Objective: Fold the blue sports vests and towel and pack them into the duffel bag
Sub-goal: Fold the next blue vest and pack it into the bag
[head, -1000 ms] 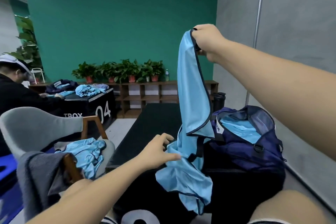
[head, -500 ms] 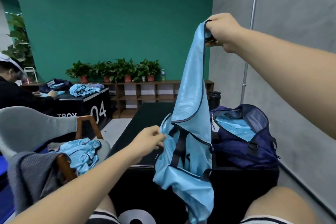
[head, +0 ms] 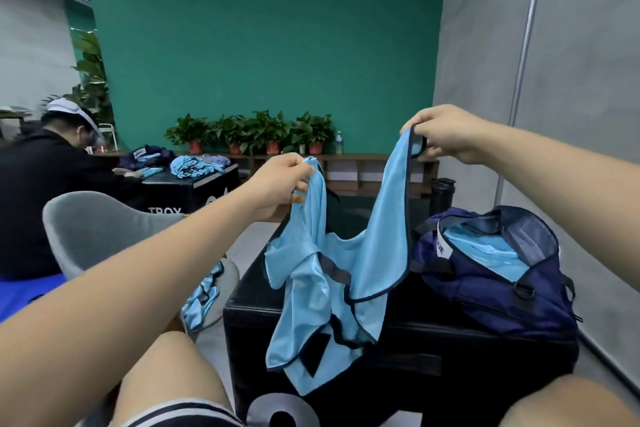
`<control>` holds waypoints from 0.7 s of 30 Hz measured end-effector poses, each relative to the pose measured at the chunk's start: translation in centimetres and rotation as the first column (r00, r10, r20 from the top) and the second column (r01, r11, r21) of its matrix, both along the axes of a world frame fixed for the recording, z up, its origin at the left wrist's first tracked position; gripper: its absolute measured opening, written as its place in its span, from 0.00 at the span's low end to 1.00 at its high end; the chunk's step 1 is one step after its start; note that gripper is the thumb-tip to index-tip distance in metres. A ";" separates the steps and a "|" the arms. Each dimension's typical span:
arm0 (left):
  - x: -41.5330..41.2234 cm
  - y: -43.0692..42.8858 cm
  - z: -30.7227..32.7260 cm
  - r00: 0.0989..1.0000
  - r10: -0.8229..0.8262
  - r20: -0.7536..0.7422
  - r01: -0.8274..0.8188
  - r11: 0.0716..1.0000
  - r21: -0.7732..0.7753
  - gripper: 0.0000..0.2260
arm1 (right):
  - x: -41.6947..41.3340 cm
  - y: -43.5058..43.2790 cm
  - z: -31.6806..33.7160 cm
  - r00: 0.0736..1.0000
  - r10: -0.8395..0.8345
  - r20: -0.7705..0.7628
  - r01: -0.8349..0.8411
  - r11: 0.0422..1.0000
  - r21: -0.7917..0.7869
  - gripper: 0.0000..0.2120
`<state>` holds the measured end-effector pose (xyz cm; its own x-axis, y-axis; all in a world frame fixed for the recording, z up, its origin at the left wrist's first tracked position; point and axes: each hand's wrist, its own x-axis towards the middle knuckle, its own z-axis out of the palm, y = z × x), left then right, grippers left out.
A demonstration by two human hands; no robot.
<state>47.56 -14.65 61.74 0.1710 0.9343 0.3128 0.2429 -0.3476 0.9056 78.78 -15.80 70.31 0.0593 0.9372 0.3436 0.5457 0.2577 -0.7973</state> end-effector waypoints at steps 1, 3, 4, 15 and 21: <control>0.3 0.1 0.7 1.000 0.008 0.002 -0.008 1.000 0.010 0.07 | -0.7 -0.1 -0.6 0.998 0.019 0.062 -0.018 1.000 -0.013 0.10; 0.9 0.3 2.1 1.000 0.019 0.016 -0.020 1.000 0.020 0.08 | -2.1 -0.5 -1.9 0.971 0.048 0.234 -0.050 0.999 0.001 0.10; 1.2 0.3 2.7 0.999 0.019 0.030 -0.020 1.000 0.023 0.09 | -3.0 -0.9 -2.6 0.947 0.066 0.314 -0.079 0.997 0.029 0.12; 4.8 -0.1 5.4 0.987 -0.007 0.160 -0.005 0.997 0.079 0.10 | -10.5 -3.4 -12.4 0.881 0.157 0.446 -0.123 0.987 -0.103 0.29; 5.8 0.0 4.3 0.971 -0.053 0.235 0.034 0.996 0.083 0.09 | -11.7 -1.2 -14.1 0.983 0.129 0.130 -0.122 0.991 -0.063 0.08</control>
